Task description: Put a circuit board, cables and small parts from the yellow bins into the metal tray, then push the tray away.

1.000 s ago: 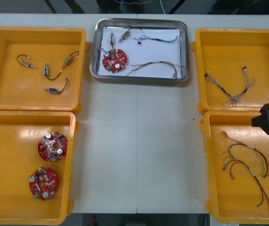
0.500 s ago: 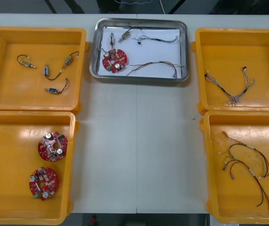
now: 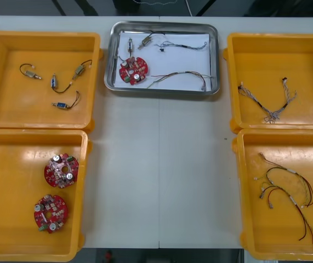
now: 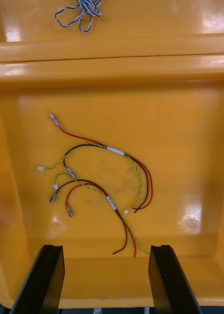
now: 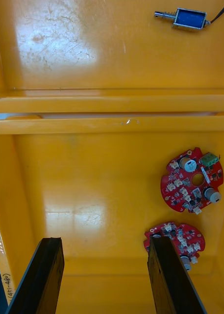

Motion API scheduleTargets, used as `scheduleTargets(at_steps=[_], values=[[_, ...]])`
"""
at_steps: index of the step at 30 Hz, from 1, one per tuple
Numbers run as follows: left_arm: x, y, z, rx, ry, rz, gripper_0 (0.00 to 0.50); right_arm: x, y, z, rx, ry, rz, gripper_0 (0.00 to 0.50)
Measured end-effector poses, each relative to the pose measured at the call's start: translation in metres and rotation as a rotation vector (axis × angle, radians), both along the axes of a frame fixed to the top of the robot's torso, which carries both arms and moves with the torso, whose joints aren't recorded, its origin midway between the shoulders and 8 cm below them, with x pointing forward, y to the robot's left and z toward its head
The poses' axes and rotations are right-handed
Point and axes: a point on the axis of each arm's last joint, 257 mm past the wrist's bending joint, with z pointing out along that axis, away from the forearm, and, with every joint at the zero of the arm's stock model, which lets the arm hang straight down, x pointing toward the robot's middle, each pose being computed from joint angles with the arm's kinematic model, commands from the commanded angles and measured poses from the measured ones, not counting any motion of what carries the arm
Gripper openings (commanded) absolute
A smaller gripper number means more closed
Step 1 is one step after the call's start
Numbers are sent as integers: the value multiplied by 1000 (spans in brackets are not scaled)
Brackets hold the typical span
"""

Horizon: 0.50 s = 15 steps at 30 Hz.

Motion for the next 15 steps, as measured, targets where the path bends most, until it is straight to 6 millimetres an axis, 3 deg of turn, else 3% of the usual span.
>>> scheduleTargets(at_steps=[15], values=[[0,0,0,0,0,0,500,-2,4,-1,10,8,13,500]])
